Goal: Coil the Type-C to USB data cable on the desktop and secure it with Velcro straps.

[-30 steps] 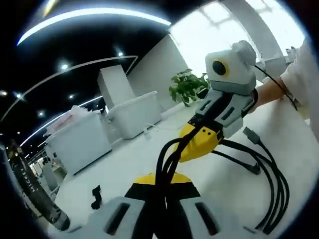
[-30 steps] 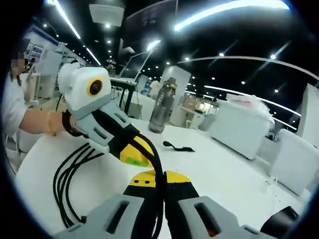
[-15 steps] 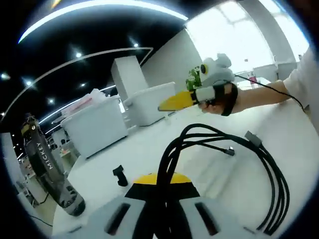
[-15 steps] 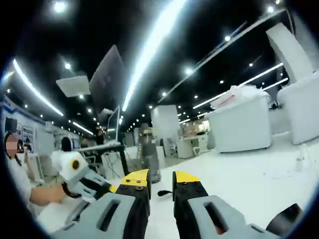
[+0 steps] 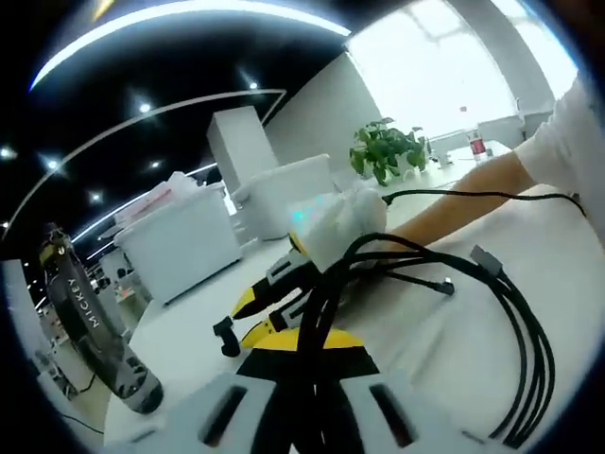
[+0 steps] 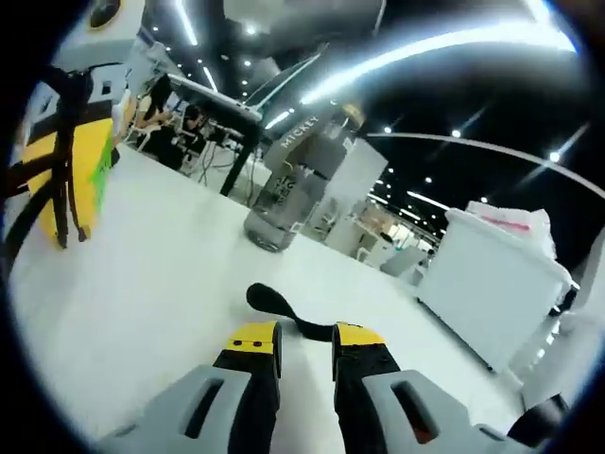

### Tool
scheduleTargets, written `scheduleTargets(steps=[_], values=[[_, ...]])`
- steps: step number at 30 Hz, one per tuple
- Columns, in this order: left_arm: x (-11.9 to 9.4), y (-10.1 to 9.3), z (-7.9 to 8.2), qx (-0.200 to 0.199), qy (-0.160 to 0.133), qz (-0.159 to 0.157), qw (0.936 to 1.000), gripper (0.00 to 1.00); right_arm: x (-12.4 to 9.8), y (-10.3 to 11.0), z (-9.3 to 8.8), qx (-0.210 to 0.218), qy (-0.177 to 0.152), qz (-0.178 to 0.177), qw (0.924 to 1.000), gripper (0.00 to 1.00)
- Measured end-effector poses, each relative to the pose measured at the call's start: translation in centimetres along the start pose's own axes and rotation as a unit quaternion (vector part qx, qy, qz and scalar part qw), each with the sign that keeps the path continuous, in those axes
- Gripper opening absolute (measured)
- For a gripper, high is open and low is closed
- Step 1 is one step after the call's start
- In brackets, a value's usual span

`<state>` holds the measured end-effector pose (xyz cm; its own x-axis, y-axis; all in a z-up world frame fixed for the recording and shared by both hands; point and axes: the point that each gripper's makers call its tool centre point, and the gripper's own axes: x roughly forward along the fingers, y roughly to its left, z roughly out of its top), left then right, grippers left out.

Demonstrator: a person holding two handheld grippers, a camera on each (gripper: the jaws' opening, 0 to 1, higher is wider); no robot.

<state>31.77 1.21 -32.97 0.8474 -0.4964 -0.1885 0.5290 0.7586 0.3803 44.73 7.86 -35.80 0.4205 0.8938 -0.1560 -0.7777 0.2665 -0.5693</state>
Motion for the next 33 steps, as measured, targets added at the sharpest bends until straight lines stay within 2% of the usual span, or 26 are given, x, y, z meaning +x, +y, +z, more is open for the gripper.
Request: scheduleTargets(steps=[5,8,11,15,16,18,20,21,22,24,28,31,33], values=[[0.1,0.0,0.1,0.003,-0.001,0.001,1.0,0.04,0.0,0.8,0.5,-0.034,0.0,0.012,0.9993,0.19],[0.1,0.0,0.1,0.005,0.0,0.0,1.0,0.04,1.2,0.7,1.4,-0.05,-0.017,0.016,0.9985,0.1],[0.1,0.0,0.1,0.001,-0.001,-0.002,1.0,0.04,1.3,1.3,1.7,-0.019,-0.027,0.027,0.9991,0.02],[0.2,-0.3,0.1,0.003,-0.001,-0.005,1.0,0.04,0.5,1.8,1.8,0.05,-0.026,0.055,0.9969,0.01],[0.2,-0.4,0.2,0.002,-0.005,-0.006,1.0,0.04,-0.4,1.9,1.9,0.061,-0.025,0.066,0.9957,0.01],[0.3,-0.5,0.4,-0.003,-0.012,-0.011,0.9999,0.04,-2.6,1.2,1.7,0.098,-0.023,0.058,0.9932,0.01],[0.3,-1.3,1.3,-0.014,-0.034,-0.027,0.999,0.04,-5.7,0.5,1.6,0.097,-0.027,0.052,0.9935,0.01],[0.4,-1.7,1.8,-0.032,-0.044,-0.035,0.9979,0.04,-7.4,0.2,1.5,0.095,-0.028,0.045,0.9941,0.01],[0.5,-2.2,2.5,-0.046,-0.056,-0.046,0.9963,0.04,-10.1,0.1,1.4,0.083,-0.025,0.036,0.9956,0.01],[0.8,-3.6,4.6,-0.054,-0.083,-0.063,0.9931,0.04,-14.1,-0.1,1.1,0.066,-0.021,0.019,0.9974,0.01],[1.7,-7.9,8.0,-0.02,-0.095,-0.102,0.99,0.04,-21.2,0.4,0.2,0.044,-0.006,-0.009,0.999,0.01],[2.8,-10.9,10.4,-0.018,-0.107,-0.129,0.9856,0.04,-25.1,1.3,-0.5,0.043,0.002,-0.02,0.9989,0.01],[3.1,-12.3,11.6,-0.015,-0.114,-0.139,0.9835,0.04,-26.7,2.1,-1.0,0.05,0.008,-0.018,0.9986,0.01]])
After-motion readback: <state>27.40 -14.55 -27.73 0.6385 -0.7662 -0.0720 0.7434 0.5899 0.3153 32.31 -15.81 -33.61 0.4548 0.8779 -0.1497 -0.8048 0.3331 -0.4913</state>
